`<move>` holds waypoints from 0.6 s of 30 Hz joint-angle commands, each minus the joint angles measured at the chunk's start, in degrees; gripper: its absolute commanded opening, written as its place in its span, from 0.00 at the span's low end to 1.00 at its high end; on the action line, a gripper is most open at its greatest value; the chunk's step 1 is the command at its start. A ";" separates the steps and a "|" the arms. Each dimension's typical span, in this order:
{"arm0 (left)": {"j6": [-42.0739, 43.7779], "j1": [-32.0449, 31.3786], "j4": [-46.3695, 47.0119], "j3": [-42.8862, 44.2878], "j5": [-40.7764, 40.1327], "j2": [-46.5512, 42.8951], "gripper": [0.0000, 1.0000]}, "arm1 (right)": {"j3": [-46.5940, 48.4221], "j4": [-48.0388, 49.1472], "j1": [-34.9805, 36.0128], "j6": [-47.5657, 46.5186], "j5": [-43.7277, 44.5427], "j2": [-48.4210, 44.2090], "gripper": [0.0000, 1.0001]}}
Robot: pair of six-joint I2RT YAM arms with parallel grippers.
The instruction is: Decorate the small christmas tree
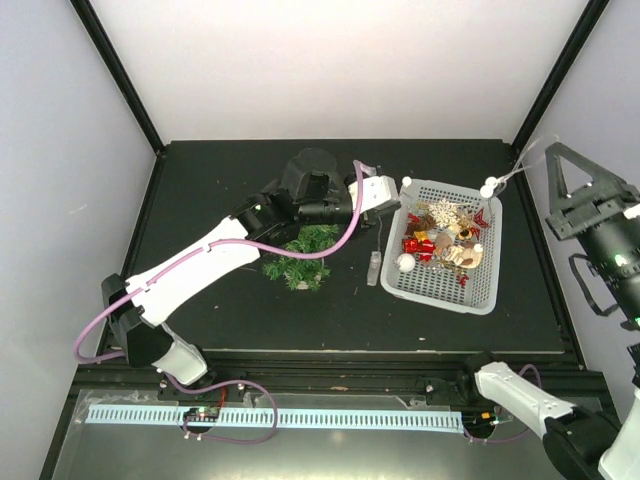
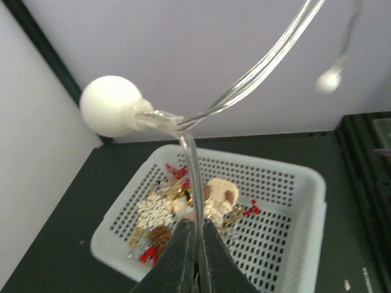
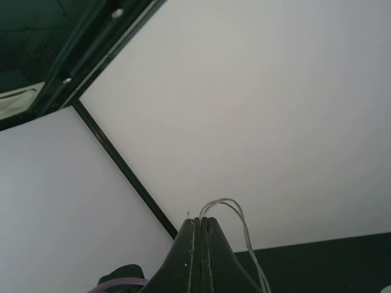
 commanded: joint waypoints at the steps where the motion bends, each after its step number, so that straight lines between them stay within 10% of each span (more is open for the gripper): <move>1: 1.67 1.46 -4.83 1.82 -7.14 0.30 0.02 | -2.07 6.26 0.12 -0.86 3.33 -3.94 0.01; 18: 4.52 0.95 -19.07 9.27 22.26 -11.62 0.02 | -21.18 -0.09 0.12 0.36 11.58 -7.33 0.04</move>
